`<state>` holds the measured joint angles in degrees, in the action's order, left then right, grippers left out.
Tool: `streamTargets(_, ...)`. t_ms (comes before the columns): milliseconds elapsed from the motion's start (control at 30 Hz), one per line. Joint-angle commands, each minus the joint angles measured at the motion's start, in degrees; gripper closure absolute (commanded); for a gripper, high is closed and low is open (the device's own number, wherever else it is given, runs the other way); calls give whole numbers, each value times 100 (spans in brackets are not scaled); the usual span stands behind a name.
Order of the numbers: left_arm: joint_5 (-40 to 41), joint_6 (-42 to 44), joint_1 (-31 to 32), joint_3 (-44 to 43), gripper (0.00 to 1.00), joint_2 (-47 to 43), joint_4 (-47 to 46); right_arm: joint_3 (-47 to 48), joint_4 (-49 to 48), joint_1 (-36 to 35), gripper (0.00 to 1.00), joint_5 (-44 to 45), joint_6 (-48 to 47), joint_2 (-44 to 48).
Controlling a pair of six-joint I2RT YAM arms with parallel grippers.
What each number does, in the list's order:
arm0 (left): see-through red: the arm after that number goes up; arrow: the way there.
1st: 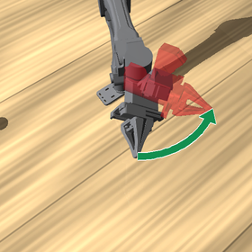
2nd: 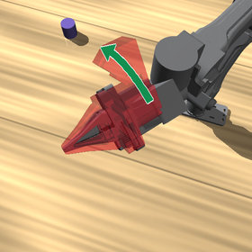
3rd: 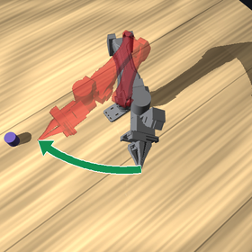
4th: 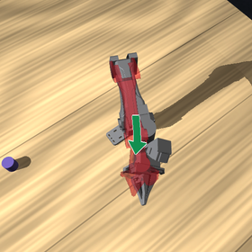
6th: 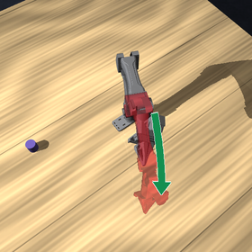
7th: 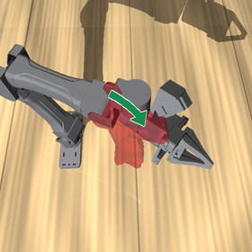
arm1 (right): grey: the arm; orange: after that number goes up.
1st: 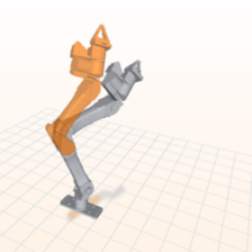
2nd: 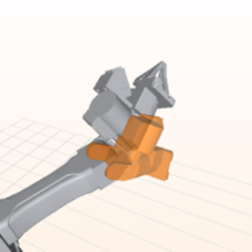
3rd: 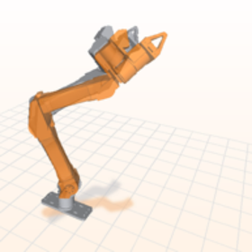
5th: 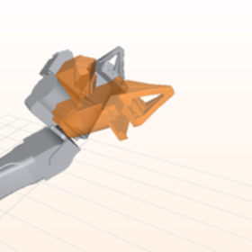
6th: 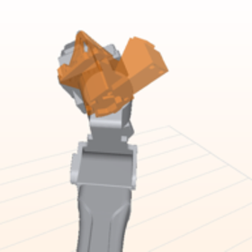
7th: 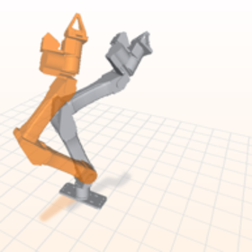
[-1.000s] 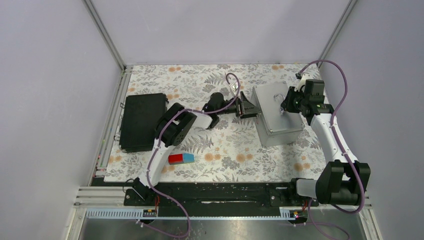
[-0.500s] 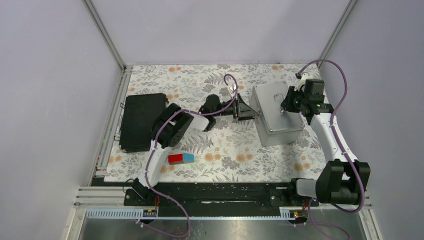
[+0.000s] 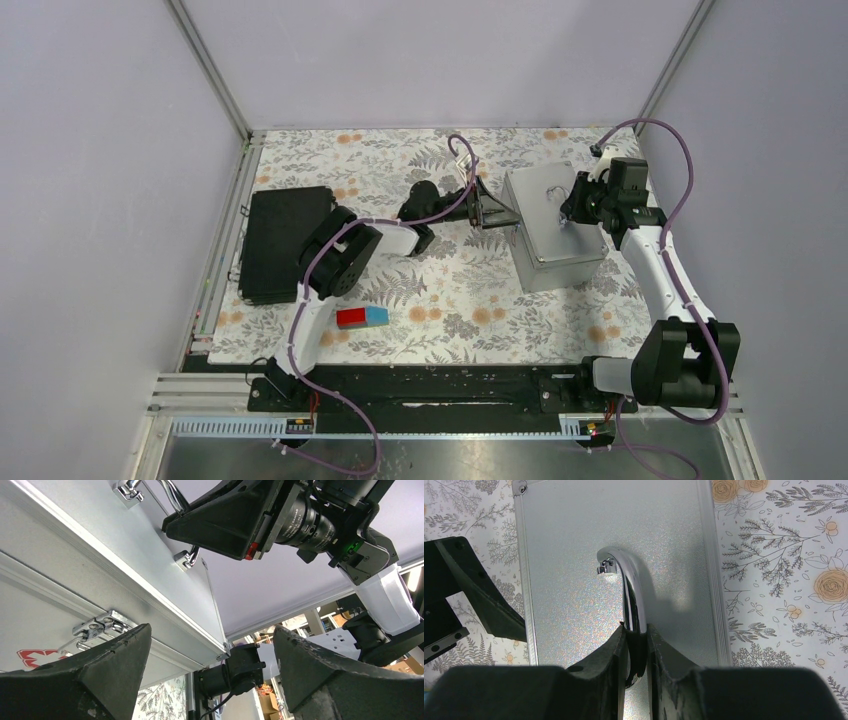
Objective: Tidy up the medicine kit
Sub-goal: Close the lid of the medicine box.
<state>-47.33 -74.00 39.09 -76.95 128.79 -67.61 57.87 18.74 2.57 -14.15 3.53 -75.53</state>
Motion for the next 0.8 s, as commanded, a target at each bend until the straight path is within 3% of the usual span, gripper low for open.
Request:
streamTargets(0, 11, 190, -134, 183, 10, -253, -295, -575, 1483, -107, 97, 36, -162, -494)
streamTargets(133, 757, 263, -388, 830, 1, -447, 161, -565, 1483, -106, 96, 35, -161, -494)
streamTargets(267, 1077, 79, -333, 666, 1, 44, 327, -582, 1508, -105, 96, 16, -168, -505)
streamTargets(567, 464, -178, -10, -440, 1, 1033, -90, -495, 1588, -107, 96, 2, -241, -610)
streamTargets(767, 149, -281, 54, -594, 6, 947, -476, -423, 1573, -107, 96, 1, -255, -690)
